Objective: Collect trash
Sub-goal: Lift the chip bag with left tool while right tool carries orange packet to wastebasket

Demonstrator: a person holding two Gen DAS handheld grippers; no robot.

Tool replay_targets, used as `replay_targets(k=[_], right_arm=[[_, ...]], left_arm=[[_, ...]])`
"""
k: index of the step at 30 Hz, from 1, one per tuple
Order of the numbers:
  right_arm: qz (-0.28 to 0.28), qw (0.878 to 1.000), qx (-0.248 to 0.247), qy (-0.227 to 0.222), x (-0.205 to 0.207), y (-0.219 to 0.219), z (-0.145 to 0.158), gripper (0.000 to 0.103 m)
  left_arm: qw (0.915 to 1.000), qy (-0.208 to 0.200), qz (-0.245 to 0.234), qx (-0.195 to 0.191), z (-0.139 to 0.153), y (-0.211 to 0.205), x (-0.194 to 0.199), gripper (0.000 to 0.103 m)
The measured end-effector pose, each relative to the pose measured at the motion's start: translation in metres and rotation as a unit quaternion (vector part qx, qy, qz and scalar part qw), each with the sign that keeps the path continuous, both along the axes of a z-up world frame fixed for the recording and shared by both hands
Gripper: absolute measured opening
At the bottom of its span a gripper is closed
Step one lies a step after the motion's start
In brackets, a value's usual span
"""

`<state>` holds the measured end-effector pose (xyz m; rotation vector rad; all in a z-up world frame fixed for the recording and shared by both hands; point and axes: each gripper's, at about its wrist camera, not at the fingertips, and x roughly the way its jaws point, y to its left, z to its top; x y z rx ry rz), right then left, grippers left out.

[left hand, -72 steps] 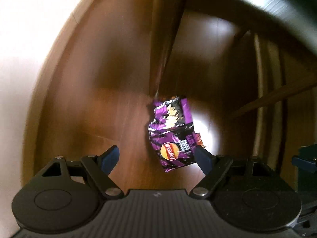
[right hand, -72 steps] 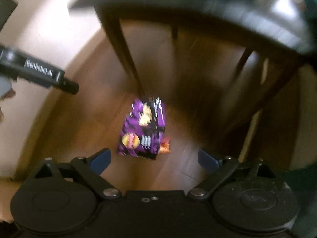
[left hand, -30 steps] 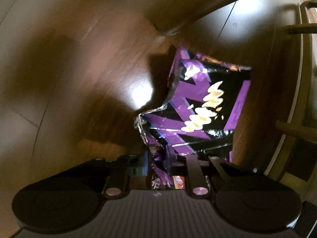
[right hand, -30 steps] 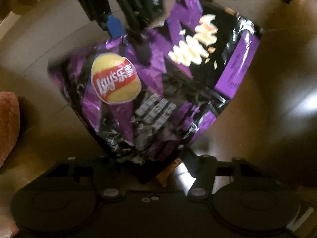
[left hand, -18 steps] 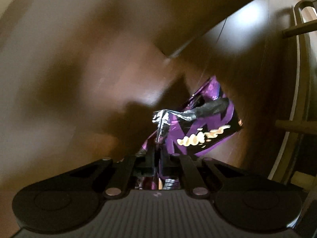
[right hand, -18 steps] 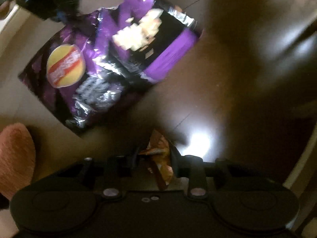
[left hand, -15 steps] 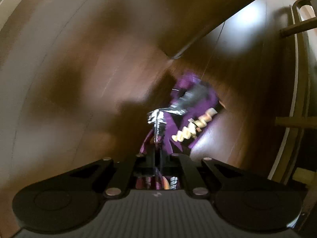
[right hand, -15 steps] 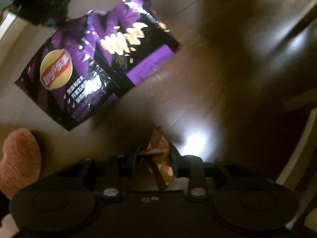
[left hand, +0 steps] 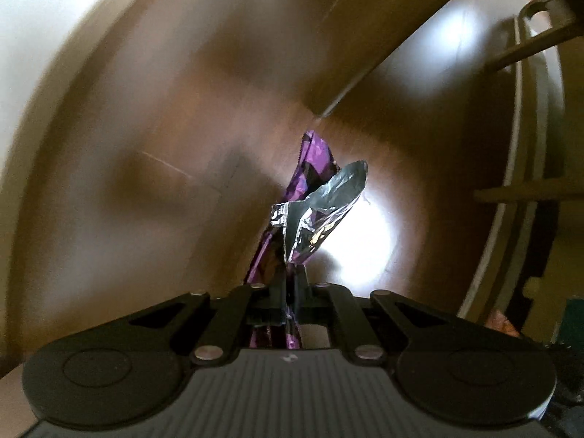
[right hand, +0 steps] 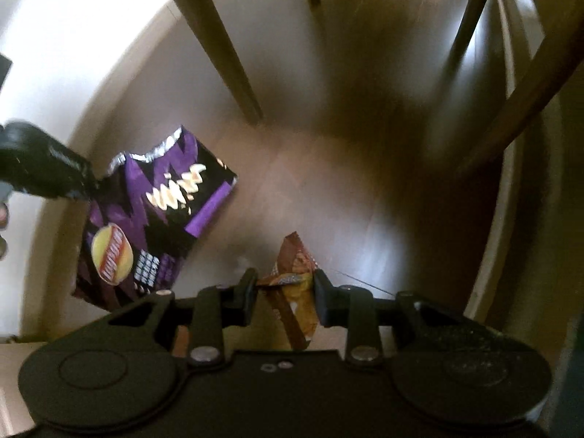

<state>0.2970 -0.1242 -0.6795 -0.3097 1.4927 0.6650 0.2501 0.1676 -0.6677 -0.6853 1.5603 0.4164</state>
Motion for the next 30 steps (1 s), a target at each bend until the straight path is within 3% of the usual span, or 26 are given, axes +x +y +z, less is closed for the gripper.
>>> replay_targets(k=[7,15,22,26,30], right_arm=[[-0.011,1.0,0.021,-0.014,0.014,0.008,0.137,0.031],[-0.022,0.997,0.043,-0.057,0.023,0.011,0.292,0.031],[-0.038,0.991,0.072,-0.107,0.037,0.033,0.415,0.031],[-0.055,0.983,0.084,-0.153,0.048,0.042,0.478,0.031],[-0.079,0.972,0.102,-0.195,0.059,0.056,0.52,0.031]], left_arm=[[0.9995,-0.028,-0.011,0.007,0.14,0.012,0.0,0.003],[0.9934,-0.107,-0.037,0.022,0.316,0.03,0.024,0.003],[0.9754,-0.205,-0.077,0.025,0.451,0.044,0.049,0.003],[0.9648,-0.244,-0.095,0.018,0.505,0.036,0.056,0.003],[0.9507,-0.288,-0.115,0.017,0.549,0.033,0.066,0.003]])
